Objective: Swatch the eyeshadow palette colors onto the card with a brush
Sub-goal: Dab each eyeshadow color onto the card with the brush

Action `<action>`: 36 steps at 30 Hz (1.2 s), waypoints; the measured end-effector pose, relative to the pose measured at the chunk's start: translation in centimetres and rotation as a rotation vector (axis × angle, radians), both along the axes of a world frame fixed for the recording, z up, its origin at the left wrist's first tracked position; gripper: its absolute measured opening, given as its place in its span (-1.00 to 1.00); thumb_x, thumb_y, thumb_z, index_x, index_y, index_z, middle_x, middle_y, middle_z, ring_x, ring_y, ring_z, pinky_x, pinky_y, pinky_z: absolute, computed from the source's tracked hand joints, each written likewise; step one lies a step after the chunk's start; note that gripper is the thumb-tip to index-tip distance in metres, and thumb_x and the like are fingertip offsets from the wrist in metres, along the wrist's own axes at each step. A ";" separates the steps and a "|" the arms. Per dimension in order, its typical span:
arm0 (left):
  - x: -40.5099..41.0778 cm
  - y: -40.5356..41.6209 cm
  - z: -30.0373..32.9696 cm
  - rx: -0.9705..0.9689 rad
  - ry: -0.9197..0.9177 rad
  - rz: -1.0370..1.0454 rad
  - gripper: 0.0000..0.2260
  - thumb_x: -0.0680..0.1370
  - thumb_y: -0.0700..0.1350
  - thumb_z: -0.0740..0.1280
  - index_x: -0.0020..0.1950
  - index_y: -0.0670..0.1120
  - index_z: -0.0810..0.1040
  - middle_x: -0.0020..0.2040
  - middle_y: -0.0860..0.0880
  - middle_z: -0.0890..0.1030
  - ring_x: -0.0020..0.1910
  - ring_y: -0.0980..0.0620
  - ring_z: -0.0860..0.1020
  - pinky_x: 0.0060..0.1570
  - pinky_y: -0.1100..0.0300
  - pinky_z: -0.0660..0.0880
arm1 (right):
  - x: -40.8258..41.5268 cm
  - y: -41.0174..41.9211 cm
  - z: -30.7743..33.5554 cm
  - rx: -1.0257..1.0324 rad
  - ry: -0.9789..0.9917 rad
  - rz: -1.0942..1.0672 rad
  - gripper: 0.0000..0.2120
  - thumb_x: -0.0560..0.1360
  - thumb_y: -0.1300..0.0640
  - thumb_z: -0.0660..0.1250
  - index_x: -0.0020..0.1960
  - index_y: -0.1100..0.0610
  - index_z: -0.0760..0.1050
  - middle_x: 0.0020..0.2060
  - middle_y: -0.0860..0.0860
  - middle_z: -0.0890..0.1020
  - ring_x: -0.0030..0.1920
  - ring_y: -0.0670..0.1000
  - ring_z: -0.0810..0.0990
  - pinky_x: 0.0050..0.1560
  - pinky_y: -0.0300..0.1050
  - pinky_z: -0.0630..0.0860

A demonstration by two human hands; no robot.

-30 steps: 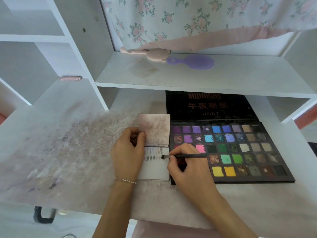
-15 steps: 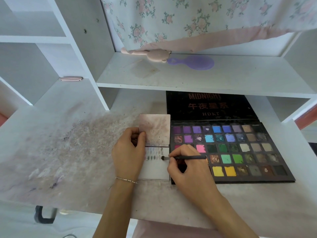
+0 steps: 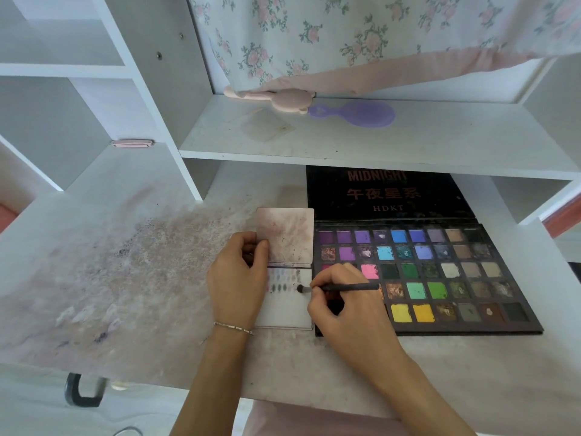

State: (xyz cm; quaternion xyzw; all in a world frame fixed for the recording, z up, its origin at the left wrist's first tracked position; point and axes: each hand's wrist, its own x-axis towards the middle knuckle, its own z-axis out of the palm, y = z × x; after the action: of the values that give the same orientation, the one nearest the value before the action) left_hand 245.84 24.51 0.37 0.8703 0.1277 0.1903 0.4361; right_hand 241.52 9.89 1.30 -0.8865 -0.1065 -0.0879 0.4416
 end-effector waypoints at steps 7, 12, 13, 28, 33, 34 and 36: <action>0.0 0.1 0.0 0.000 0.004 0.005 -0.95 0.48 -0.10 0.33 -0.14 0.04 0.49 -0.34 0.22 0.48 -0.34 0.27 0.46 -0.32 0.43 0.30 | -0.5 -0.9 0.8 0.295 -0.053 -0.075 -0.88 0.43 0.08 0.22 -0.17 -0.14 0.44 -0.27 -0.12 0.55 -0.27 -0.06 0.52 -0.34 -0.28 0.45; 0.1 0.1 -0.1 0.000 0.004 0.004 -0.98 0.48 -0.10 0.33 -0.13 0.01 0.51 -0.34 0.22 0.48 -0.33 0.27 0.46 -0.31 0.40 0.31 | -0.8 -2.5 0.8 0.337 -0.065 -0.170 -0.75 0.50 0.27 0.25 -0.09 -0.10 0.48 -0.26 -0.07 0.58 -0.33 -0.12 0.52 -0.39 -0.43 0.40; 0.0 0.1 -0.1 -0.004 0.005 0.004 -0.98 0.48 -0.10 0.33 -0.13 0.02 0.51 -0.34 0.22 0.48 -0.33 0.27 0.46 -0.31 0.39 0.32 | -0.8 -2.7 0.7 0.322 -0.051 -0.171 -0.72 0.50 0.31 0.25 -0.09 -0.08 0.48 -0.27 -0.06 0.57 -0.36 -0.12 0.50 -0.42 -0.45 0.36; 0.0 0.0 0.2 -0.037 0.006 0.010 -0.92 0.47 -0.10 0.34 -0.17 0.06 0.48 -0.35 0.20 0.49 -0.33 0.25 0.46 -0.32 0.41 0.31 | -0.2 -2.6 0.2 0.048 0.015 -0.064 -0.80 0.48 0.13 0.18 -0.24 -0.15 0.36 -0.39 -0.14 0.47 -0.32 -0.16 0.47 -0.37 -0.42 0.35; -0.1 0.0 0.2 -0.033 -0.004 0.006 -0.91 0.47 -0.11 0.34 -0.17 0.07 0.47 -0.34 0.21 0.48 -0.33 0.25 0.46 -0.31 0.40 0.32 | -0.1 -2.4 0.2 0.010 0.008 -0.046 -0.83 0.39 0.09 0.16 -0.27 -0.19 0.33 -0.34 -0.18 0.48 -0.20 -0.19 0.47 -0.27 -0.46 0.38; -0.1 0.0 0.2 -0.033 -0.006 0.004 -0.91 0.47 -0.11 0.34 -0.17 0.07 0.47 -0.34 0.21 0.48 -0.33 0.25 0.46 -0.31 0.39 0.33 | -0.2 -2.5 0.2 0.007 0.010 -0.042 -0.83 0.38 0.09 0.16 -0.28 -0.20 0.32 -0.33 -0.18 0.49 -0.18 -0.19 0.47 -0.25 -0.46 0.38; -0.1 0.0 0.3 -0.034 -0.007 0.004 -0.90 0.47 -0.12 0.34 -0.17 0.07 0.46 -0.34 0.21 0.48 -0.34 0.25 0.46 -0.31 0.38 0.33 | -0.2 -2.5 0.2 0.015 0.006 -0.038 -0.83 0.37 0.09 0.17 -0.28 -0.19 0.33 -0.33 -0.18 0.49 -0.16 -0.17 0.47 -0.25 -0.46 0.37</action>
State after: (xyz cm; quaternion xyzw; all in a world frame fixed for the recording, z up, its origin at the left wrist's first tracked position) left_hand 245.77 24.54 0.63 0.8617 0.1312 0.1921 0.4509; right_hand 241.33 7.42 1.47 -0.8854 -0.0878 -0.0944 0.4467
